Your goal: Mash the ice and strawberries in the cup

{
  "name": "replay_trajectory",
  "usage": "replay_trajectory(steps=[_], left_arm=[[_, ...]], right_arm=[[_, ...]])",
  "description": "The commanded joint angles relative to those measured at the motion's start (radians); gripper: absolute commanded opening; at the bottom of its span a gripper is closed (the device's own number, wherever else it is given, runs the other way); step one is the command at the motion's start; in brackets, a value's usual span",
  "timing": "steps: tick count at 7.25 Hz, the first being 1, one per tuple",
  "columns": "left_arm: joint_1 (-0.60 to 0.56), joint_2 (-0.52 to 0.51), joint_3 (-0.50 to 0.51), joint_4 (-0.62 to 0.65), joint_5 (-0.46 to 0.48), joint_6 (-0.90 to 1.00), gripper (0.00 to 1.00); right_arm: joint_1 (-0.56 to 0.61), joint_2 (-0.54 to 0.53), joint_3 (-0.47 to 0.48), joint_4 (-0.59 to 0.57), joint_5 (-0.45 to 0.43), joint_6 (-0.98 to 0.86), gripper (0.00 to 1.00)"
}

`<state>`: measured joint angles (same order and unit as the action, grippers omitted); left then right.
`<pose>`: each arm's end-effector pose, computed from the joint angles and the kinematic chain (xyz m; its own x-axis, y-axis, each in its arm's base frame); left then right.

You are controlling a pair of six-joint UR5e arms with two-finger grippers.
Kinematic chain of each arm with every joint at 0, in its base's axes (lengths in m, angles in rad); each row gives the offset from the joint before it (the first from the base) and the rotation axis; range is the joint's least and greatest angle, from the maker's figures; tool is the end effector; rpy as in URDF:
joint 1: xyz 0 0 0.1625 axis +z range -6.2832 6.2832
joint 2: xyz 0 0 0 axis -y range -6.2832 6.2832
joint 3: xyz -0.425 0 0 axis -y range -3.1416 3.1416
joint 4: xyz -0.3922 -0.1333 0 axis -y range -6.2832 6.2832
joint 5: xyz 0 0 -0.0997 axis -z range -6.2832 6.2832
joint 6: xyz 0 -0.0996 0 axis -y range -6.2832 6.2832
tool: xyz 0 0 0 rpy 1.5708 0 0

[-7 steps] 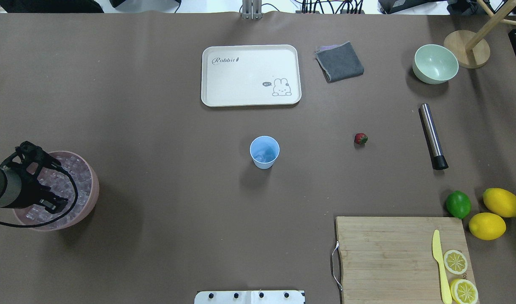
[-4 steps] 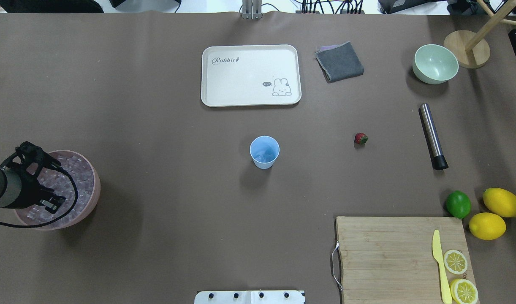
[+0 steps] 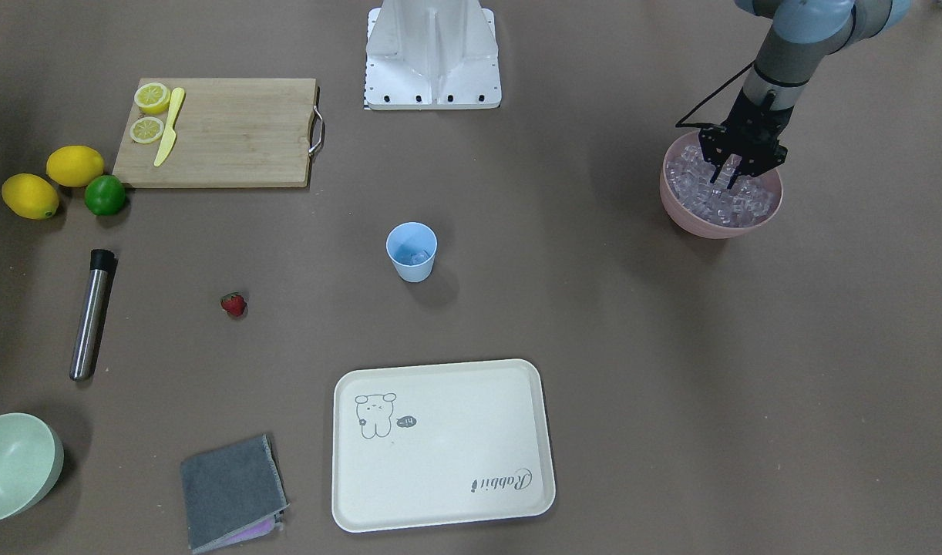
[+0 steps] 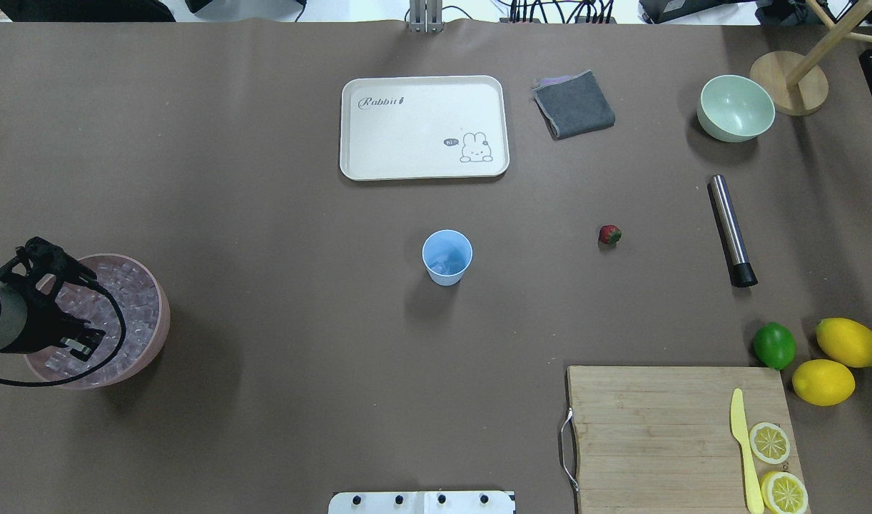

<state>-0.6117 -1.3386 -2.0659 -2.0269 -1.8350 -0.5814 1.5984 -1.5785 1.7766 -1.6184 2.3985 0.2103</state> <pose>0.2816 -0.3286 0.4808 0.6839 0.5057 -0.5259 -0.2877 0.8494 0.4425 0.0735 -0.4881 0.5620 0.6587 0.1166 0.7433 -0.1685 0.9857 -0.0054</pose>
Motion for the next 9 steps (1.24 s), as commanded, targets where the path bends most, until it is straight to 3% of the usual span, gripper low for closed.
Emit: replay_trajectory(steps=[1,2,3,6,9], left_arm=[[-0.048,0.026,-0.078,0.002,-0.003,-0.002,0.00],[-0.074,-0.006,-0.089,-0.002,-0.035,-0.017,0.00],[-0.101,-0.127,-0.077,0.001,-0.041,-0.081,0.00],[-0.091,-0.590,0.114,0.014,-0.036,-0.358,0.00],[-0.027,-0.749,0.197,0.013,-0.018,-0.472,0.00]], right_arm=[[0.002,0.000,0.006,0.000,0.001,0.001,1.00],[0.002,0.000,0.006,0.000,0.002,0.001,1.00],[0.002,0.000,0.007,0.000,0.004,0.001,1.00],[0.002,-0.005,0.007,0.000,0.007,-0.005,1.00],[-0.002,0.005,0.020,0.000,0.010,-0.002,1.00]])
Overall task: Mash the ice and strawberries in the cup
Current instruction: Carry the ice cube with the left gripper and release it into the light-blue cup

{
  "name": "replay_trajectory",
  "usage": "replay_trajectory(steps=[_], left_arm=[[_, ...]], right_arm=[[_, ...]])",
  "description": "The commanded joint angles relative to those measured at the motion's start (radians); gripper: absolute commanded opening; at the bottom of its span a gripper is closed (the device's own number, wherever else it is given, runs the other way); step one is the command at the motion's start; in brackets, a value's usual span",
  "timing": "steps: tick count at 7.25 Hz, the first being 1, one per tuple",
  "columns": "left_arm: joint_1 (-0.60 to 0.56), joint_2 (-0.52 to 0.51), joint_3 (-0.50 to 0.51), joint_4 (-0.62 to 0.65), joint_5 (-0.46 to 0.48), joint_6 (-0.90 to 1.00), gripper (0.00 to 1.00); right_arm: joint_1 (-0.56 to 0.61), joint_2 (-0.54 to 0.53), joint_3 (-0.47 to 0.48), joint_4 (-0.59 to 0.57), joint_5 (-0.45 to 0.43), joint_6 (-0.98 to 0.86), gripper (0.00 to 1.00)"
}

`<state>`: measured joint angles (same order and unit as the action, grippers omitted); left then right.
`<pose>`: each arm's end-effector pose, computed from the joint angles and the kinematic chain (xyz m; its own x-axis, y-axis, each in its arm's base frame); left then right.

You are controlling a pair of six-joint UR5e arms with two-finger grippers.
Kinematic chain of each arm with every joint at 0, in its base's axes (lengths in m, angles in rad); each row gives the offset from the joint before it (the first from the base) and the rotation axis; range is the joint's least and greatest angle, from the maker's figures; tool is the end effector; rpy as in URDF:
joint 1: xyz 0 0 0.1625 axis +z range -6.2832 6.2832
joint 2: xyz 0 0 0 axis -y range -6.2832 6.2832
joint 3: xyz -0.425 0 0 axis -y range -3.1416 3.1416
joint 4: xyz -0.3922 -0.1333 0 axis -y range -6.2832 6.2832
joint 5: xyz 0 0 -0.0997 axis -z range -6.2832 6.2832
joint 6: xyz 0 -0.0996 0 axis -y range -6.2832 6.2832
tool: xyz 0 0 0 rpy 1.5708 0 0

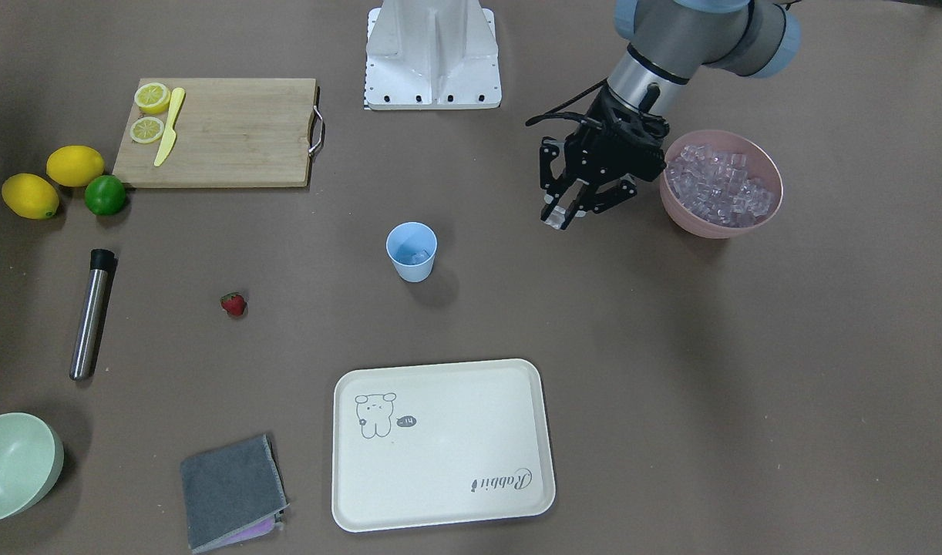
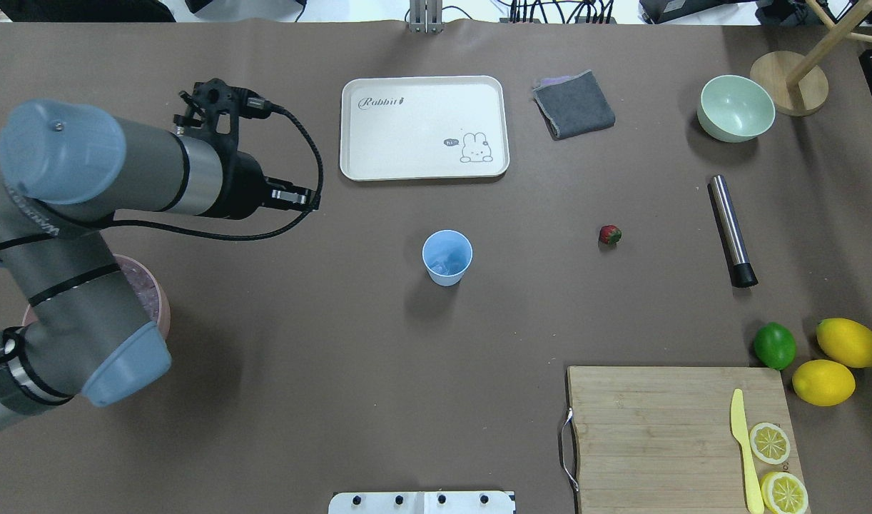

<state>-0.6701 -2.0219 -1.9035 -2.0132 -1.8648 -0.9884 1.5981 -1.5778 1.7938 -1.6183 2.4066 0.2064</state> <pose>0.3948 -0.4461 0.2065 0.4305 0.3306 -0.8399 0.1723 0.8833 0.4359 0.0728 -0.4878 0.5526 0.6539 0.0982 0.7502 -0.1644 0.9863 0.0143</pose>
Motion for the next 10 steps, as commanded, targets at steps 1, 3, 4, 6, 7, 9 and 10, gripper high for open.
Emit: replay_trajectory(steps=[1,3,4,6,7,9,10], left_arm=[[0.106,-0.108,0.065,-0.001,0.112,-0.084,0.00],[0.239,-0.213,0.163,-0.009,0.319,-0.132,0.00],[0.244,-0.250,0.217,-0.010,0.325,-0.157,0.00],[0.248,-0.281,0.273,-0.013,0.375,-0.153,0.00],[0.248,-0.285,0.293,-0.015,0.375,-0.153,0.00],[0.254,-0.287,0.300,-0.012,0.377,-0.157,0.09],[0.256,-0.287,0.299,-0.012,0.377,-0.159,0.92]], right_arm=[[-0.001,0.005,0.003,0.000,0.003,0.002,1.00],[-0.003,0.010,0.003,0.000,0.002,0.004,1.00],[-0.003,0.009,0.003,0.000,0.000,0.004,1.00],[-0.003,0.009,0.001,0.000,-0.001,0.005,1.00],[-0.003,0.009,0.001,0.000,-0.001,0.005,1.00],[-0.003,0.005,-0.001,0.000,0.002,0.005,1.00],[-0.003,0.009,-0.001,0.000,0.002,0.004,1.00]])
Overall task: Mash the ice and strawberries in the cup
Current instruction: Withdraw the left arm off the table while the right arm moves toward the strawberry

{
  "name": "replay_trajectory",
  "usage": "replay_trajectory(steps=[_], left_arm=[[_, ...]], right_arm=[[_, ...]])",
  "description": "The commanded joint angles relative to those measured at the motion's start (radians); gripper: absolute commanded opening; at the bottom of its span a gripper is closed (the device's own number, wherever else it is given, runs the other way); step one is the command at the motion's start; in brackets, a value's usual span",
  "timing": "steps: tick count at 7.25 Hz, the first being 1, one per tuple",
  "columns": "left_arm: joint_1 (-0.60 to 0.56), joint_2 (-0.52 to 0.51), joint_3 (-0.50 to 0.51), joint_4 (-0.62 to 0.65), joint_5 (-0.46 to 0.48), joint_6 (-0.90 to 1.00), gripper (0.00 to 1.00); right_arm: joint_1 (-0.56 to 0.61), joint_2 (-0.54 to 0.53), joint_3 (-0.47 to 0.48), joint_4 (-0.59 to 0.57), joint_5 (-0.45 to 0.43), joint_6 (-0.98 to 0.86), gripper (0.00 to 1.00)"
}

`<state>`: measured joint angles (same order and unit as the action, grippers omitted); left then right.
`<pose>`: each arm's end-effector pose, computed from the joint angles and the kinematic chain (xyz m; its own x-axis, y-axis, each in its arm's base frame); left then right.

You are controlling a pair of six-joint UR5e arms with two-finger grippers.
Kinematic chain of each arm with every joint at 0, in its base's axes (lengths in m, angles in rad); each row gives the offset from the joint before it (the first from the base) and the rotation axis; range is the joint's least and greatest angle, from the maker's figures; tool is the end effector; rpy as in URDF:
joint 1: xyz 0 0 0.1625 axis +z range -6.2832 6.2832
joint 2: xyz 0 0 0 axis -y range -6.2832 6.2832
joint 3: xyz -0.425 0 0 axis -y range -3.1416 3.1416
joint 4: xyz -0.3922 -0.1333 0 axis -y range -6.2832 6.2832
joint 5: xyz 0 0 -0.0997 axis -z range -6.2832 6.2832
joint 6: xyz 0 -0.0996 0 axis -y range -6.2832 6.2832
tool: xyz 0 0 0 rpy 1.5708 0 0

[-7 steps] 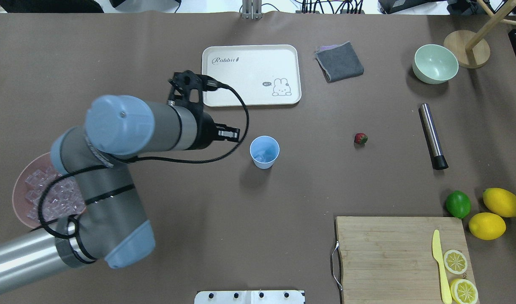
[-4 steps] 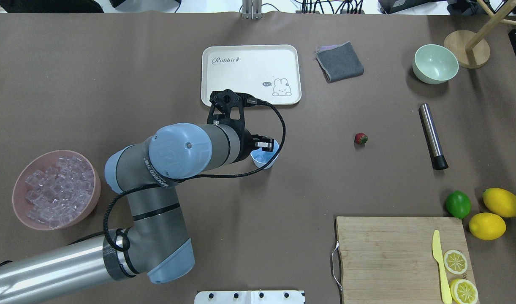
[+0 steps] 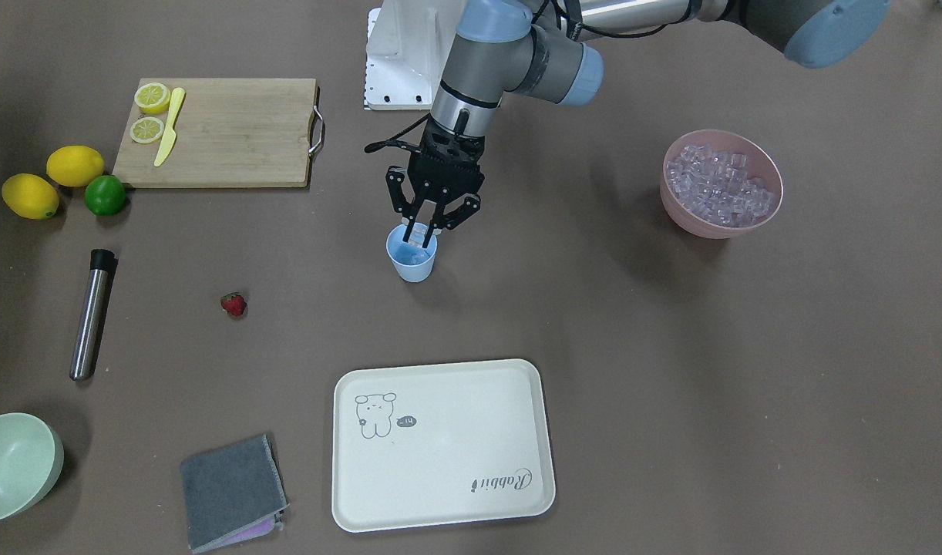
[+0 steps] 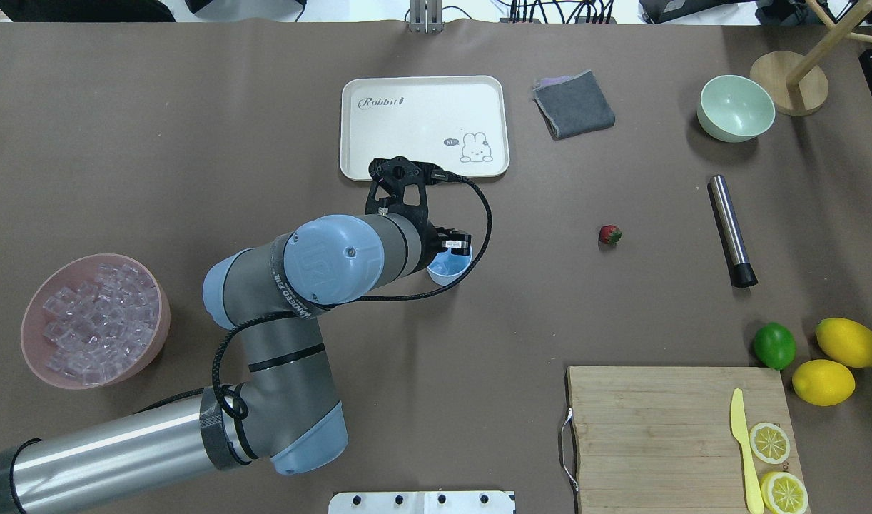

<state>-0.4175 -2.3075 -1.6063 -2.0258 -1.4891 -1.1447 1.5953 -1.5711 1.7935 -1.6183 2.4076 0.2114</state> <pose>0.5766 -0.4105 0.1432 0.4765 0.2393 -0.8460 0.3047 0.8577 0.4142 0.0714 -0.4906 0.5493 0.6528 0.0963 0.7514 -0.1648 0.9862 0.0167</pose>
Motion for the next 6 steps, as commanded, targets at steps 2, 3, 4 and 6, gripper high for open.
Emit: replay_trajectory(steps=[2,3,4,6], left_arm=[[0.002,-0.001,-0.018,0.004,0.001,0.000,0.98],[-0.004,0.008,-0.061,0.012,0.000,0.006,0.98],[-0.035,0.058,-0.104,0.015,-0.003,0.013,0.98],[-0.186,0.101,-0.194,0.166,-0.099,0.147,0.98]], right_arm=[[-0.006,0.005,0.000,0.000,0.002,-0.007,1.00],[-0.009,0.020,-0.002,-0.002,0.007,0.000,1.00],[-0.026,0.032,0.001,0.000,0.014,-0.001,1.00],[-0.090,0.100,0.003,0.002,0.008,0.003,1.00]])
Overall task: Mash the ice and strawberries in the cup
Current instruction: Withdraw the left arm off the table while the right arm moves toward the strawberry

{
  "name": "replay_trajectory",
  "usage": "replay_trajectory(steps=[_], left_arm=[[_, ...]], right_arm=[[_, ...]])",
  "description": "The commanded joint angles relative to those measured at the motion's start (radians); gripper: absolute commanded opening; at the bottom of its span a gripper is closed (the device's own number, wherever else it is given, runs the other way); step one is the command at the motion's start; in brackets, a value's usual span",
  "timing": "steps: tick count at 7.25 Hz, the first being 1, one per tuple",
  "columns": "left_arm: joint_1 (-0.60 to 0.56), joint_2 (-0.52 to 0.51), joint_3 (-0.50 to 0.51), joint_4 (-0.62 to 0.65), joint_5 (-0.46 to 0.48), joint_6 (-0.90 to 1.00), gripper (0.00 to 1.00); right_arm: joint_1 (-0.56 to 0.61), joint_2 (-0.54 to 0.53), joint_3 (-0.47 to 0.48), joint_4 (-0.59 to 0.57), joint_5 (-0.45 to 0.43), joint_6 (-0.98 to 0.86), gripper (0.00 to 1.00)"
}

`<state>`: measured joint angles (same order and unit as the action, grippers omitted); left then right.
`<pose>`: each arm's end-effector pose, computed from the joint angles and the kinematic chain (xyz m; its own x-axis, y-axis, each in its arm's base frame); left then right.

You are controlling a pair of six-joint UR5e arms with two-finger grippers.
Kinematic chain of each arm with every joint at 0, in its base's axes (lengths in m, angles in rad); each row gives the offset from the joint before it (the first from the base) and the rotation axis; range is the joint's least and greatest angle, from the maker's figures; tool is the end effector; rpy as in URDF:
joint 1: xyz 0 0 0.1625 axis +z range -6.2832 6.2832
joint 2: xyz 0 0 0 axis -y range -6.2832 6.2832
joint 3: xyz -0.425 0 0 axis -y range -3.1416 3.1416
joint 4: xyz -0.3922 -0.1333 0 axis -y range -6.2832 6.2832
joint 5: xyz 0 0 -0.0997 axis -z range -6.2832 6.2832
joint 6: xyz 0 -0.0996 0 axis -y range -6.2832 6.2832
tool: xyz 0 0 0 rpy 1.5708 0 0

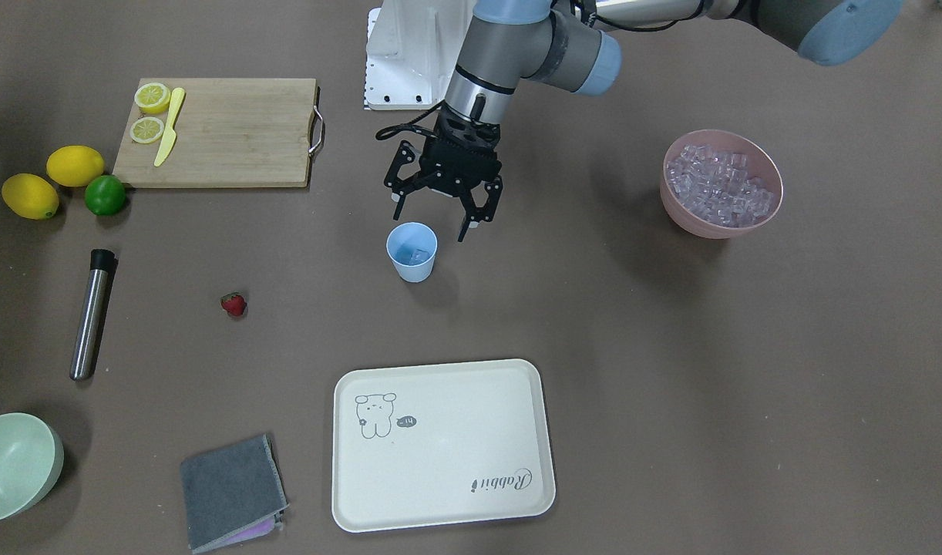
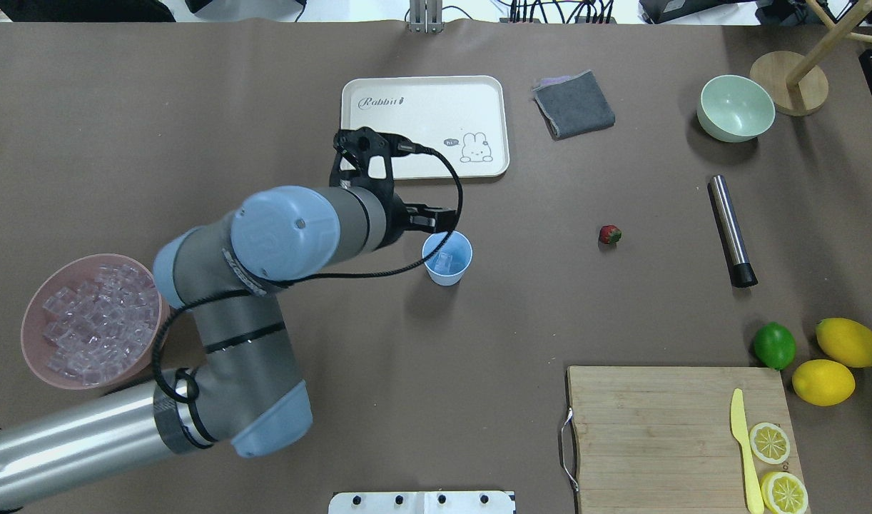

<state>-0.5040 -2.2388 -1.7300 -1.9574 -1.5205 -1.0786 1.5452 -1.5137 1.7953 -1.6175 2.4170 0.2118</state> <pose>0.5083 -0.4383 0.1488 0.5171 0.2538 -0.8174 0.3168 0.8304 0.4583 0.0456 -0.5147 0.5188 0.6487 0.0175 0.7609 -0.1140 0.9907 0.0745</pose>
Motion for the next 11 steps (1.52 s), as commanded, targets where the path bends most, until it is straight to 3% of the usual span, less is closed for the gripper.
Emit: replay_trajectory(steps=[1,2,5,6,7,9,11], left_arm=[[-0.217,0.066,-0.109,0.153,-0.249,0.205,0.98],[-0.284,0.112,-0.140,0.153,-0.313,0.311,0.98],[-0.395,0.215,-0.174,0.146,-0.308,0.325,0.98],[-0.444,0.279,-0.192,0.138,-0.320,0.327,0.98],[-0.470,0.324,-0.198,0.138,-0.323,0.359,0.98],[-0.574,0.401,-0.191,0.149,-0.477,0.469,0.98],[-0.642,0.474,-0.186,0.150,-0.527,0.587,0.98]], right_arm=[[-0.075,0.081,0.001,0.001,-0.001,0.006,1.00],[-0.118,0.117,0.009,0.001,-0.002,0.014,1.00],[-0.304,0.263,0.004,0.002,-0.088,0.208,1.00],[-0.363,0.291,0.001,0.031,-0.101,0.268,1.00],[-0.434,0.284,-0.008,0.132,-0.145,0.323,1.00],[-0.583,0.290,-0.045,0.243,-0.287,0.463,1.00],[-0.677,0.293,-0.077,0.281,-0.372,0.474,1.00]])
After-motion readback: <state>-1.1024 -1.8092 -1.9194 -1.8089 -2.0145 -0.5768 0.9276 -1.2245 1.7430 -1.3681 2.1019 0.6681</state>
